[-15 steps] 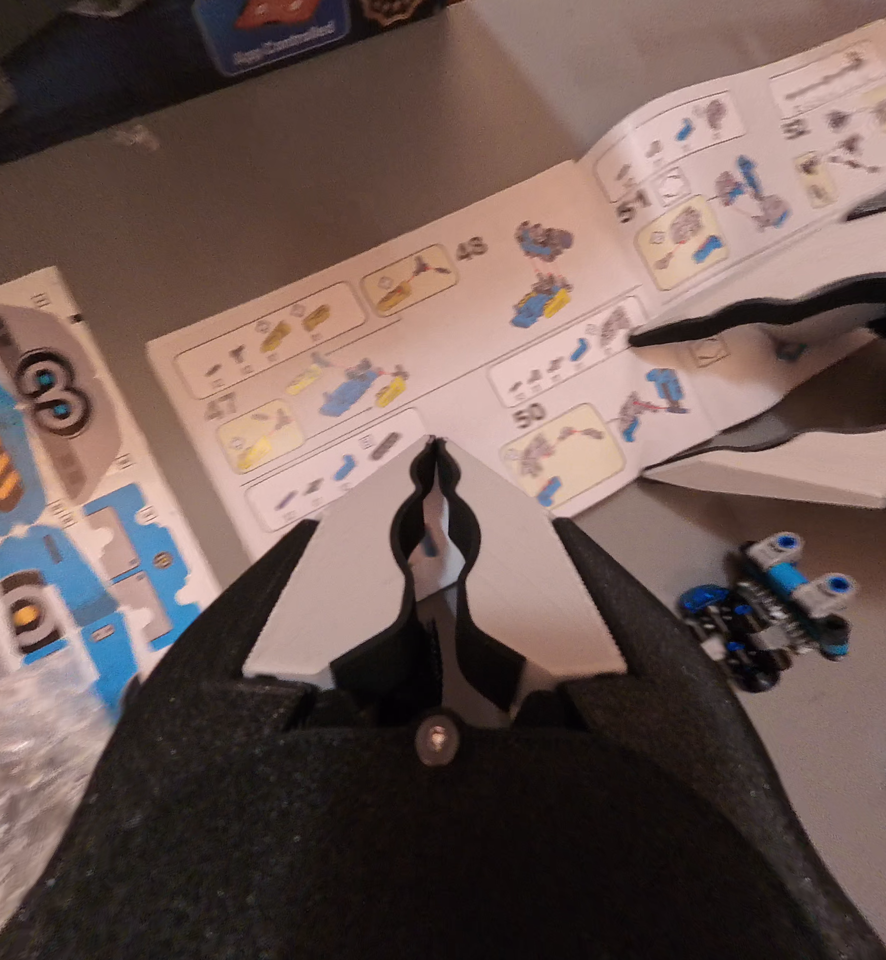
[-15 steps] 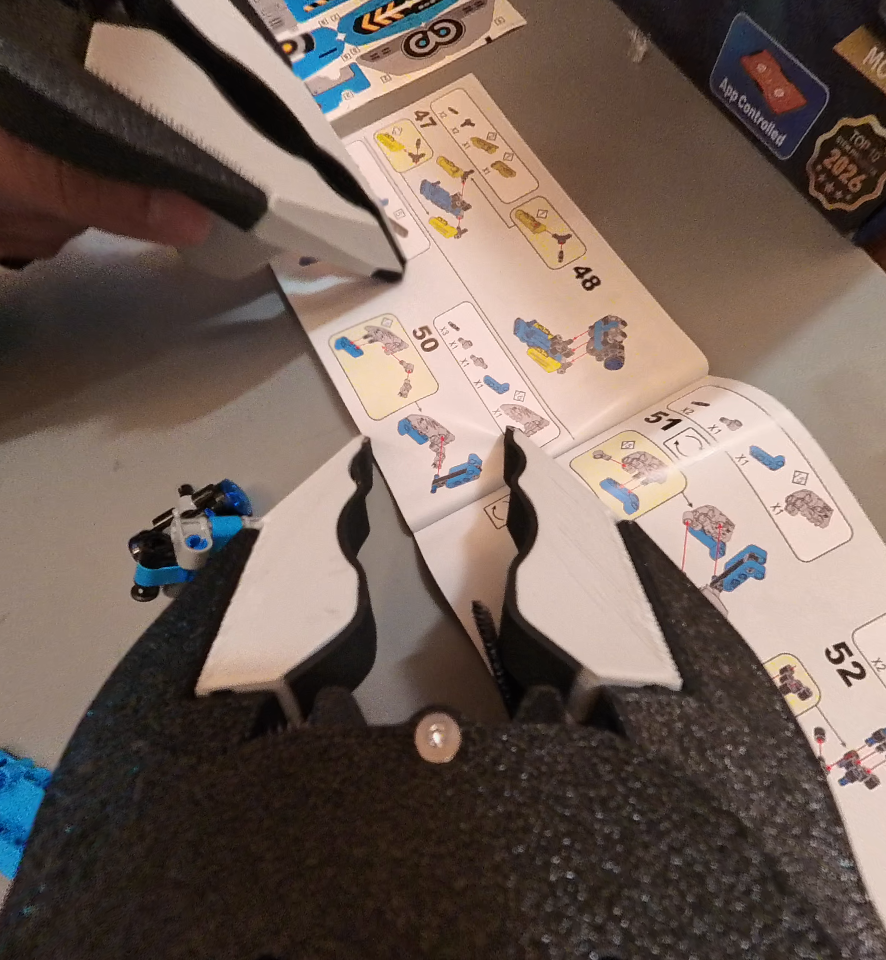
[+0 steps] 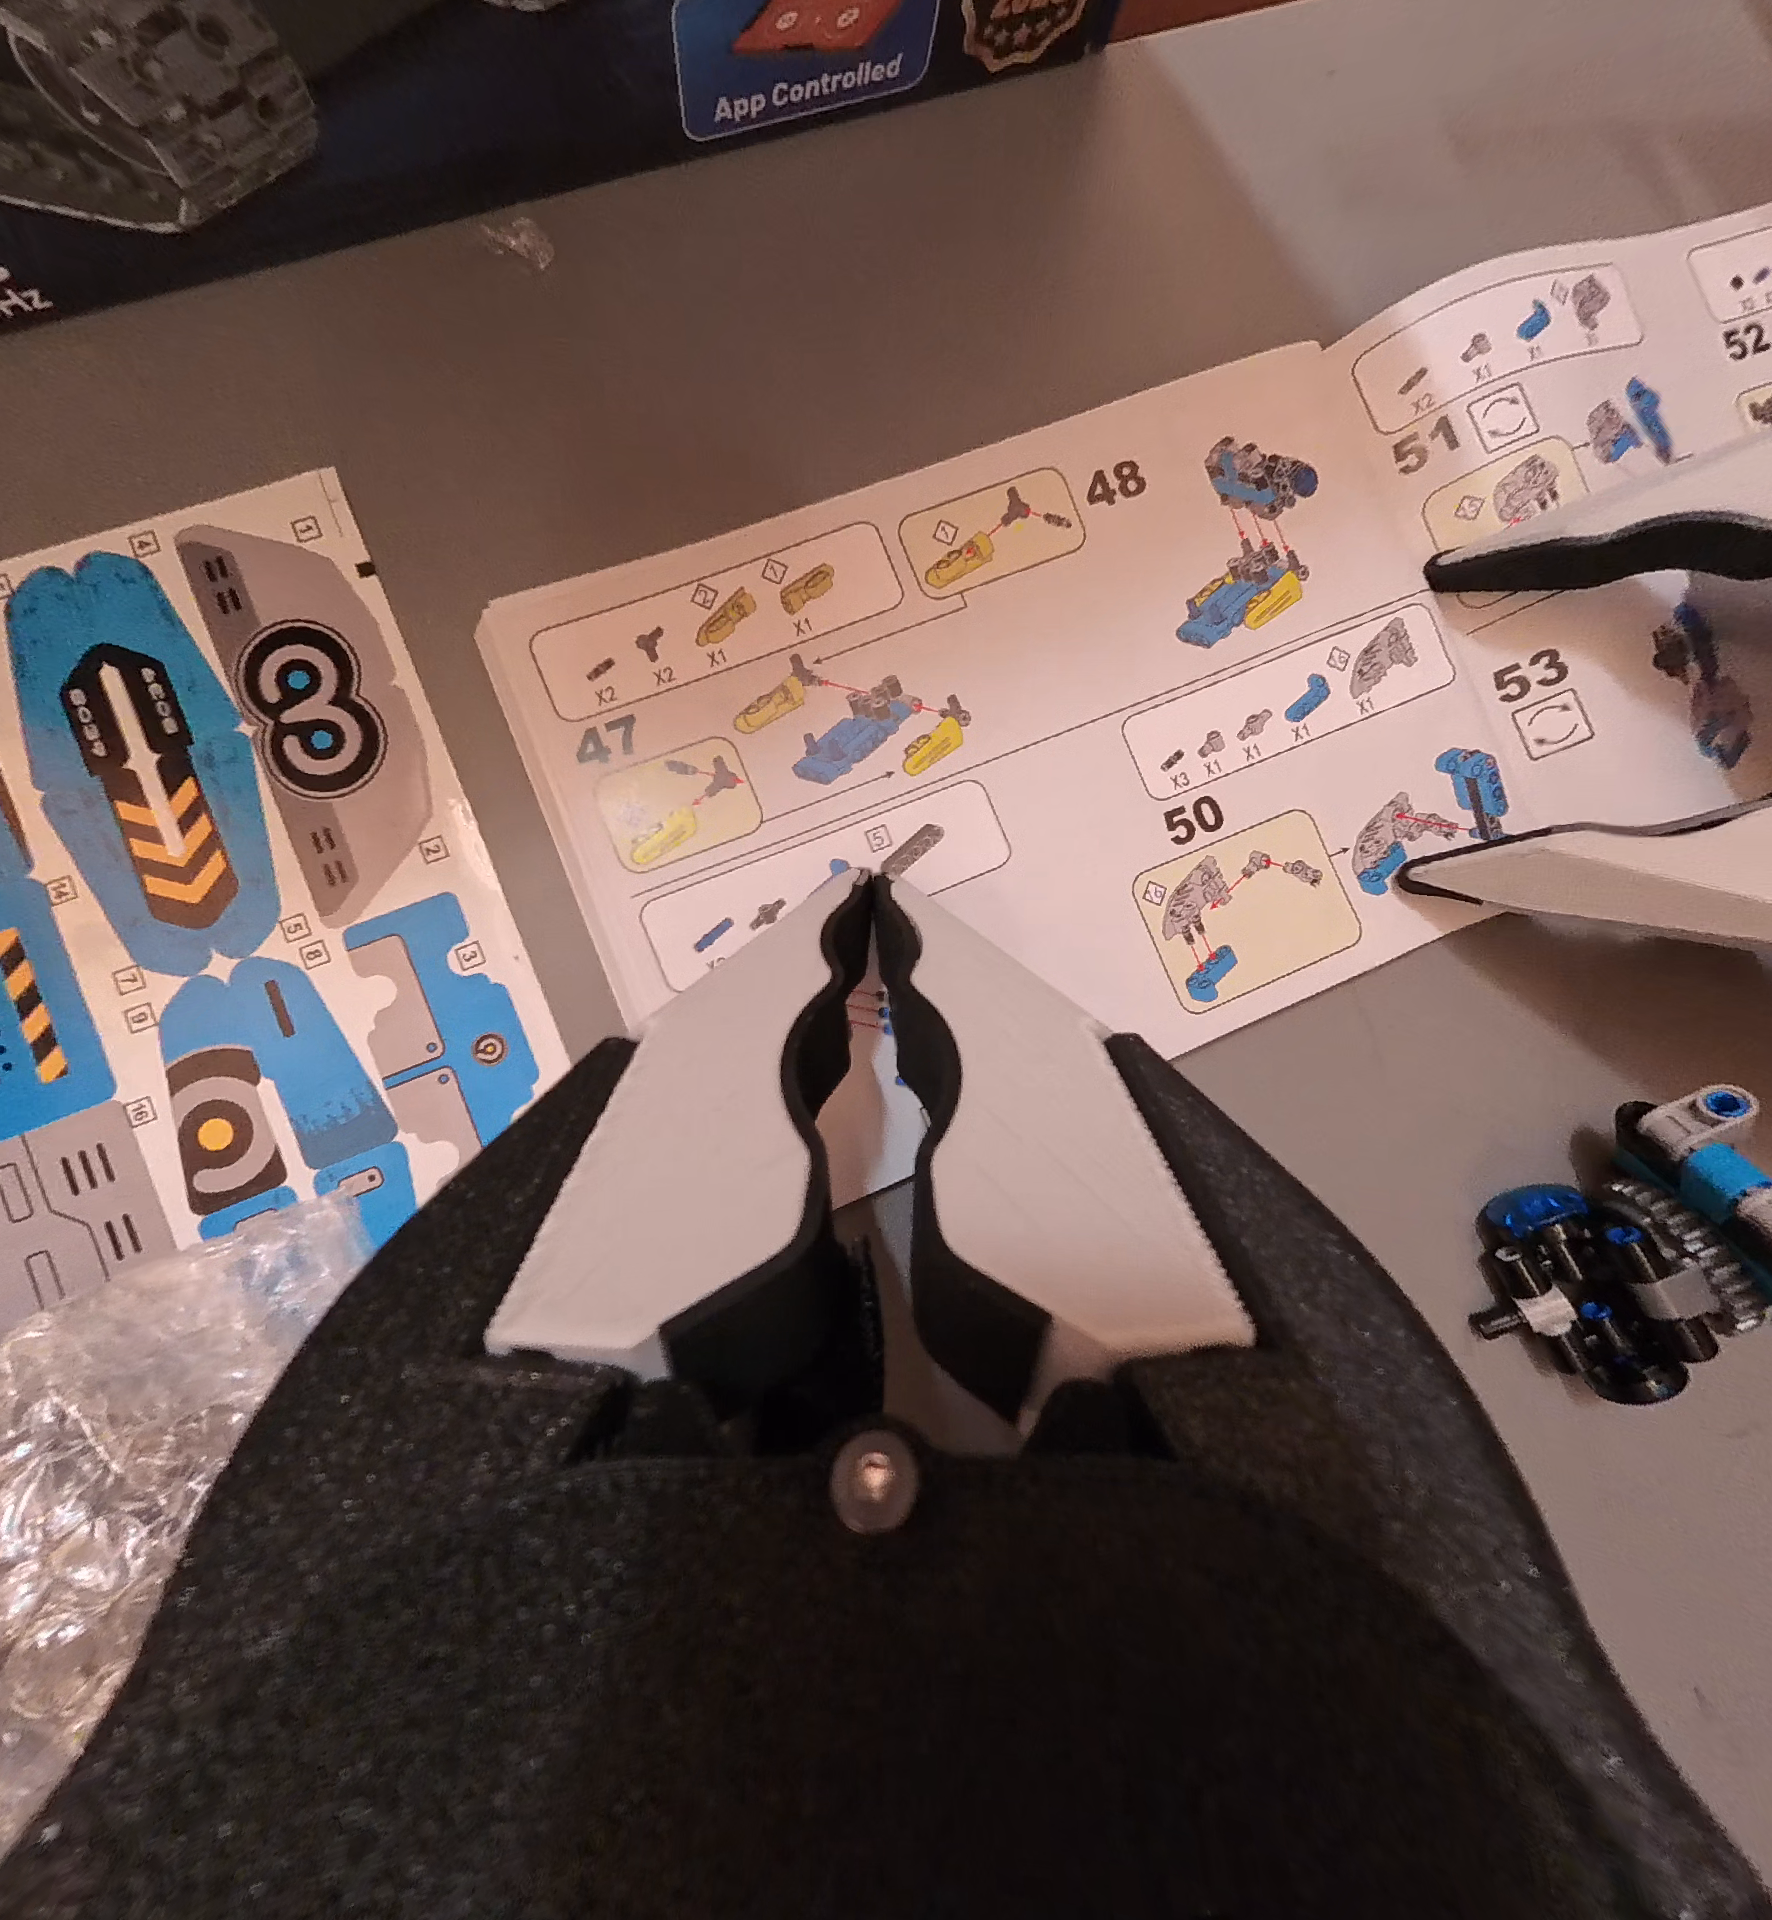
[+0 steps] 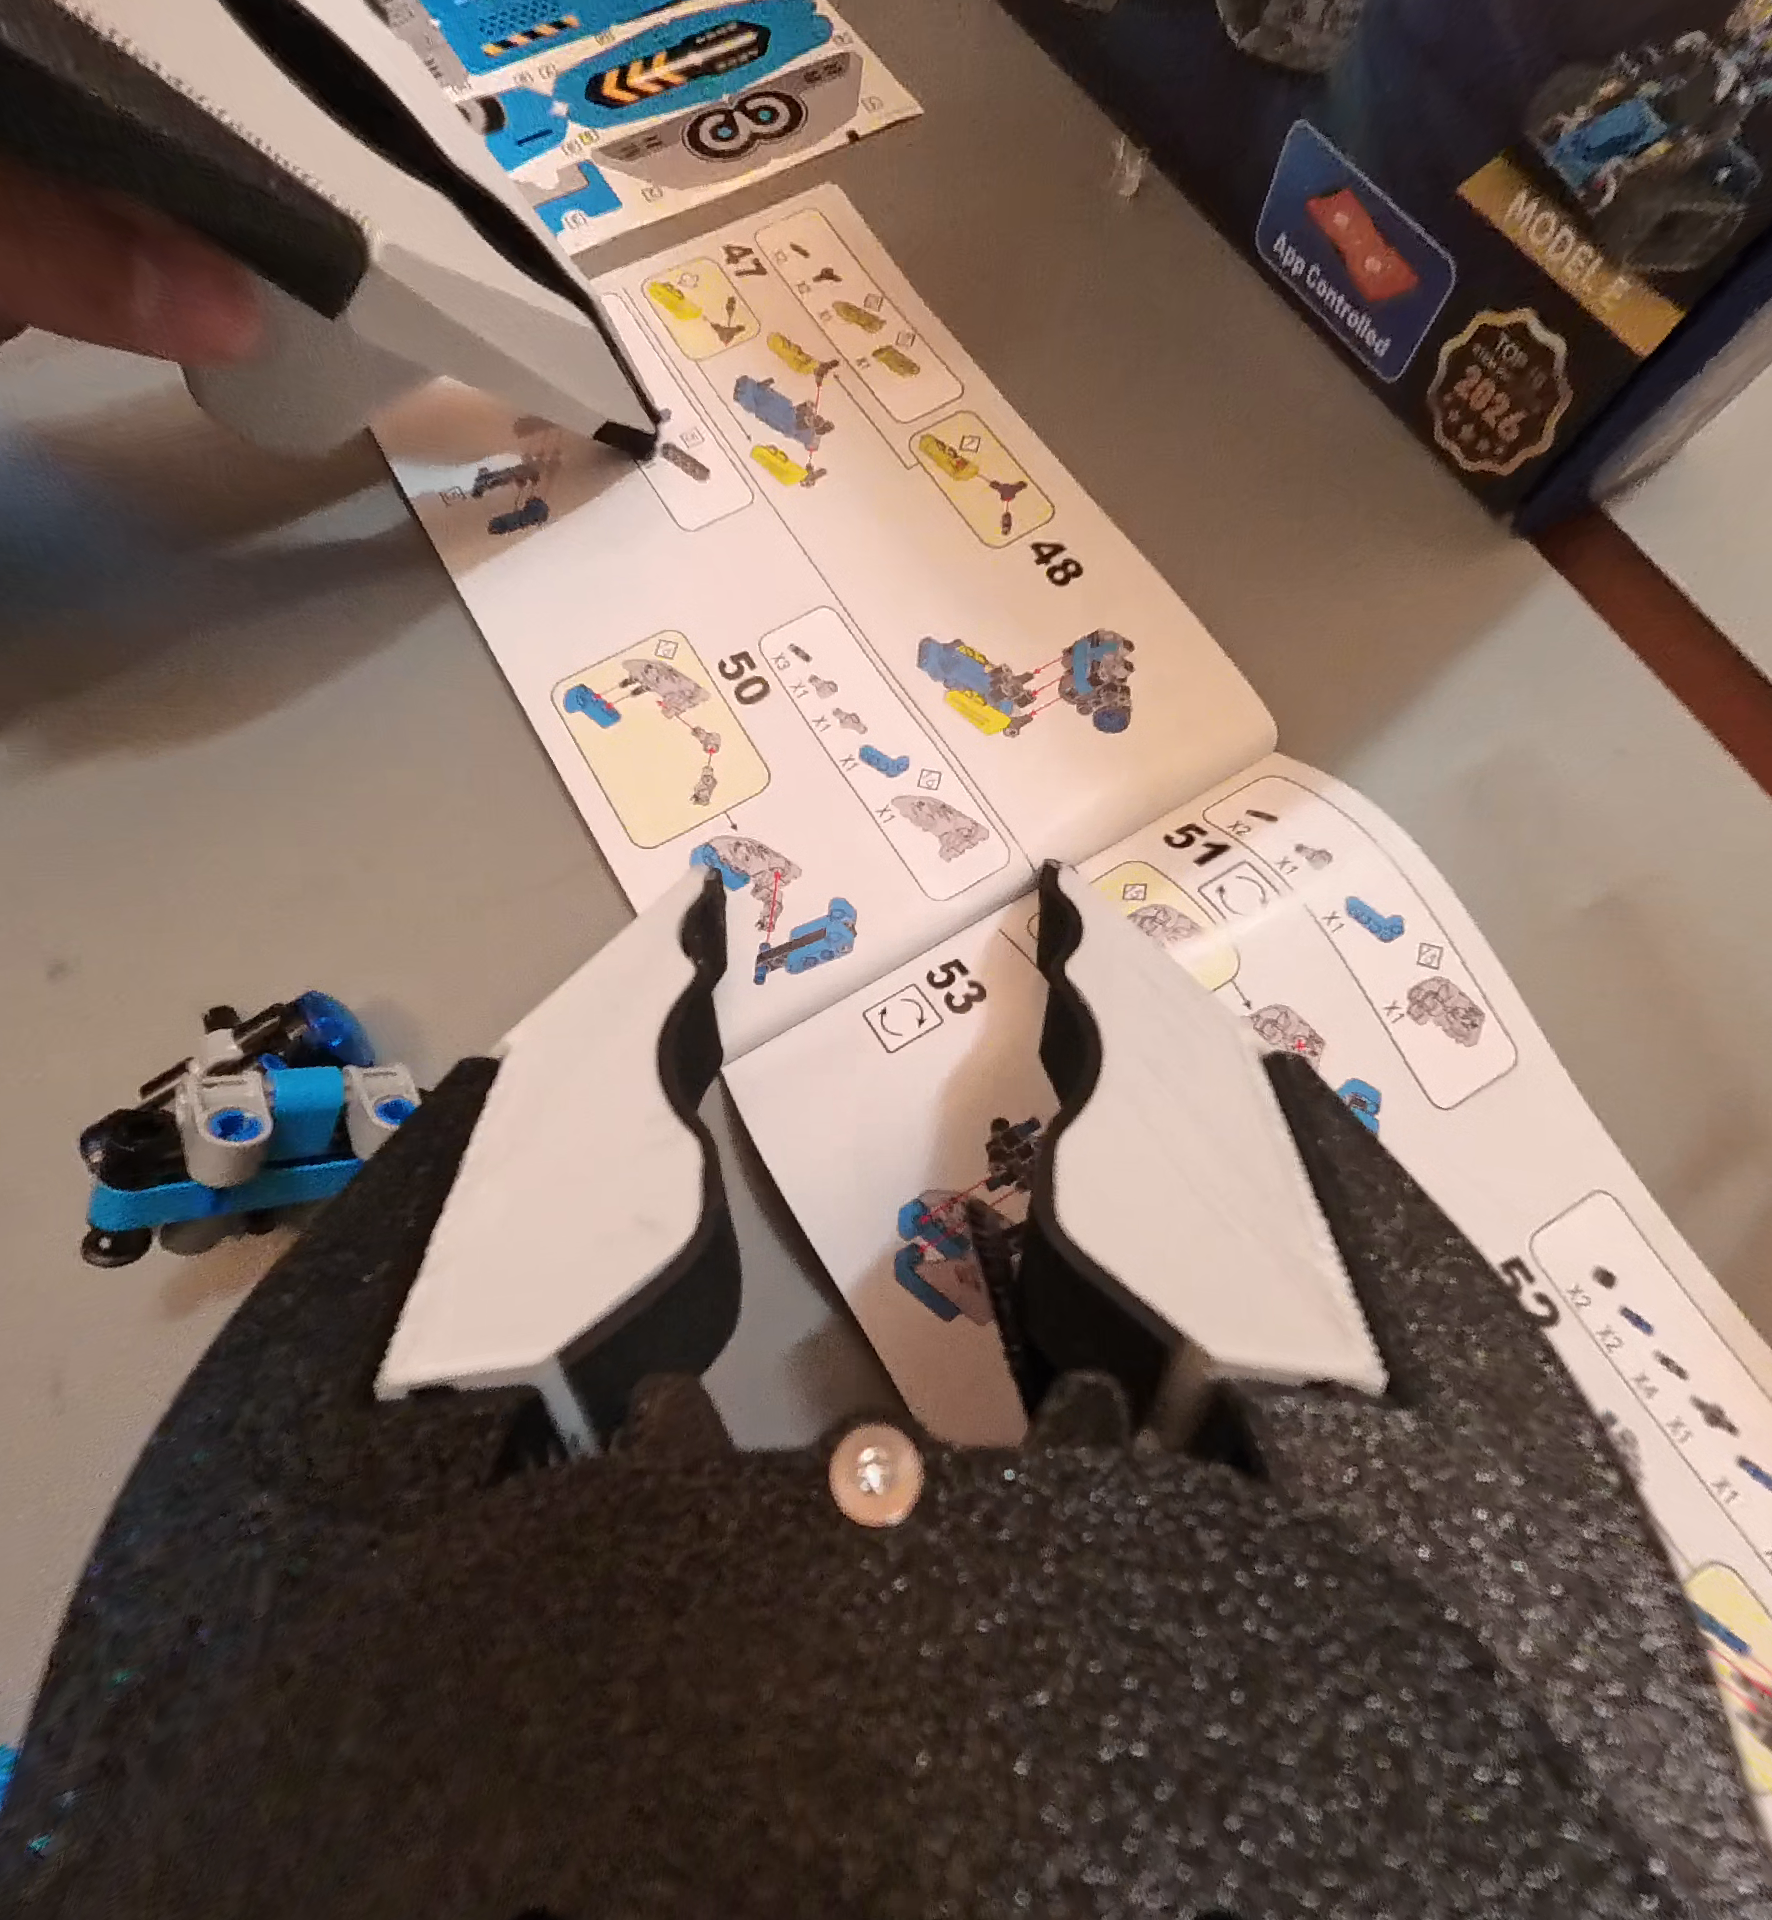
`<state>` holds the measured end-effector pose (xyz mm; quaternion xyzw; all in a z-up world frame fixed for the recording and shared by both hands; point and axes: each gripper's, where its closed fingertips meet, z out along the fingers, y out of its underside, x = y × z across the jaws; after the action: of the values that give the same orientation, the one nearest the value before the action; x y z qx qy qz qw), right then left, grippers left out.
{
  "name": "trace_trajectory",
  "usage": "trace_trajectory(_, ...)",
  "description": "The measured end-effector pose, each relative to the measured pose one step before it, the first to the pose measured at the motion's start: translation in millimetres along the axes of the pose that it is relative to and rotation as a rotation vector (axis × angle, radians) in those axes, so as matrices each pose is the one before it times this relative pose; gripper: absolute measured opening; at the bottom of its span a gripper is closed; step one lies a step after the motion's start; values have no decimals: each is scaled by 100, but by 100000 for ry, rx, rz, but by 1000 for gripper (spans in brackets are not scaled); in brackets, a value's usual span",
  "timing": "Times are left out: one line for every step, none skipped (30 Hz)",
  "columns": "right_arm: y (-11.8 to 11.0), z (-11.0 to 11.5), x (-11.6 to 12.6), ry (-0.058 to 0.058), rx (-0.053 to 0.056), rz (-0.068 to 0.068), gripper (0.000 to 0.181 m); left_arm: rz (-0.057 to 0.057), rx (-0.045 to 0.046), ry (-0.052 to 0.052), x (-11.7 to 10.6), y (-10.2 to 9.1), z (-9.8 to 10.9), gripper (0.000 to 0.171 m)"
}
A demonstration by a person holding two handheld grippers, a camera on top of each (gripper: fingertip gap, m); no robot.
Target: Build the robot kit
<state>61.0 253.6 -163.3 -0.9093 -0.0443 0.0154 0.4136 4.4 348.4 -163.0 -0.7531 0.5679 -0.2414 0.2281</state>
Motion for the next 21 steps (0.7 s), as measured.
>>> trace_trajectory(41,-26,7,-830,-58,1050,61,-1142,-38,627,-103,37,-53,0)
trace_trajectory(39,1,3,-270,-8,-40,61,-631,-144,-480,-253,48,-80,0)
trace_trajectory(14,5,-15,-2,-60,-218,61,17,-132,-1608,-451,56,-100,0)
trace_trajectory(25,-2,3,-37,-127,-112,61,334,-53,-2909,-662,55,-130,0)
trace_trajectory(15,-3,-10,-256,12,192,61,671,109,-2238,-624,36,-76,0)
trace_trajectory(15,-7,0,-188,52,30,61,-516,183,677,-174,36,-33,0)
trace_trajectory(10,7,-10,26,-36,-373,61,-1968,326,1056,8,-5,-10,0)
trace_trajectory(16,-15,-7,-51,125,-59,61,-610,450,-89,-6,-45,38,0)
trace_trajectory(11,2,8,-171,-1,261,61,1245,54,-916,-1,-41,40,0)
trace_trajectory(4,-4,4,-97,-19,171,61,1869,-286,-998,-15,0,7,0)
trace_trajectory(18,-5,-17,77,7,-61,61,970,-60,-368,-24,3,-6,0)
trace_trajectory(10,-7,-4,165,-35,-53,61,-640,429,526,-10,-16,12,0)
trace_trajectory(29,-27,-8,-38,-73,-147,61,-1078,535,1053,11,-32,24,0)
trace_trajectory(47,-51,-14,-359,-40,-37,61,-628,317,1294,25,-8,11,0)
trace_trajectory(34,-55,-23,-412,4,-14,61,-506,196,1160,17,14,-2,1)
trace_trajectory(22,-32,-35,-278,78,-136,61,-199,159,495,12,-2,-14,0)
trace_trajectory(13,-21,-15,-274,63,47,61,-195,313,-67,5,-13,10,0)
trace_trajectory(-3,-16,0,-239,39,213,61,463,107,-48,3,13,-10,0)
trace_trajectory(0,-6,4,-144,60,69,61,114,-172,-713,-198,27,-65,0)
trace_trajectory(0,-3,-6,-10,44,-96,61,-823,-147,-3003,-613,72,-165,0)
trace_trajectory(3,-12,8,-109,85,60,61,31,-415,-2940,-629,123,-161,0)
